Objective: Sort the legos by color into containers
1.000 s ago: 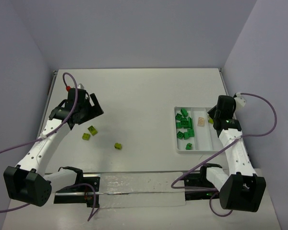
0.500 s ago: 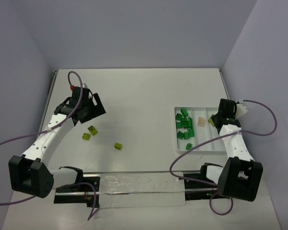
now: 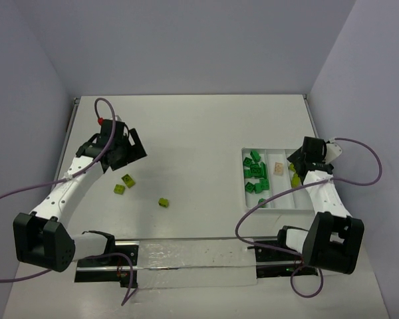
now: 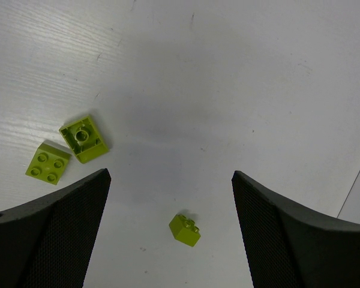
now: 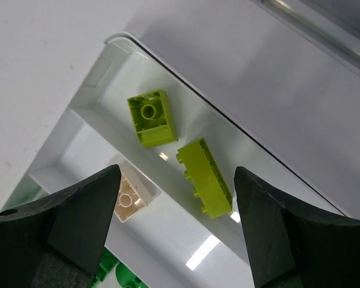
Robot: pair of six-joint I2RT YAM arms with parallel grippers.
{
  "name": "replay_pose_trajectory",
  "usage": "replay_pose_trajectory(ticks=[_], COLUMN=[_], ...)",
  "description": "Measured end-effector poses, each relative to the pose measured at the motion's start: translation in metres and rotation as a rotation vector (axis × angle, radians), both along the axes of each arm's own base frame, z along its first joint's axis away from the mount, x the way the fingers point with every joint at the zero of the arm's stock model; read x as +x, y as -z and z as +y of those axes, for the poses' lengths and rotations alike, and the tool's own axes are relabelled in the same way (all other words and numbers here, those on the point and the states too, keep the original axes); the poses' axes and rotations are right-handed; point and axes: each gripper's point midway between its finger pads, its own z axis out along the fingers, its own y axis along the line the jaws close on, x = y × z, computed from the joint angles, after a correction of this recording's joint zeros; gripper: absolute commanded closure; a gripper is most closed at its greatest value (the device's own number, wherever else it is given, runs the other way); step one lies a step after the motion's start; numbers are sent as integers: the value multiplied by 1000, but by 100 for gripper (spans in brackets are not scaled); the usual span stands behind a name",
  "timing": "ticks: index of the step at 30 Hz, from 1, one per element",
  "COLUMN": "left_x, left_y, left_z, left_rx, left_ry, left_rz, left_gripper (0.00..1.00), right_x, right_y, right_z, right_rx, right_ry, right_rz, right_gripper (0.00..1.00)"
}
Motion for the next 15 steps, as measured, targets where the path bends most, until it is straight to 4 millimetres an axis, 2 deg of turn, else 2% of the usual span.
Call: replay_pose_trajectory(ticks=[1,3,5,8,9,11,13,14,15], left_x=[0,0,-1,1,1,2,2,2,2], left_y=[-2,-8,-12,-17,-17,-17,-17,-17,-17], left_z=[1,4,8,13,15,17,20,22,24], left_rx=[1,5,7,-1,-5,-15,-18,-20,-21], left_ry=[-6,-19,-44,-86,-99,-125,-149,-163,-172], left_rz=[-8,-28,-44,-58,-61,-59,-55,-53,-52], left_gripper=[9,9,9,9,9,9,9,9,9], right_x=[3,11,23,33,33,29,15,2,-10], right_y=[-9,-31,-58,-91,-96,-97,-96,-85,-70], right_z=[5,29,71,161,189,248,324,361,385], right_rx=[-13,-22,-33,-15,-15,-30,-35,-38,-45], right_ry=[-34,-155,-341,-688,-785,-967,-1195,-1311,-1395], right_rz=[-31,-115,-203,-286,-289,-253,-236,-206,-166], right_gripper=[16,16,16,15,15,15,16,16,16])
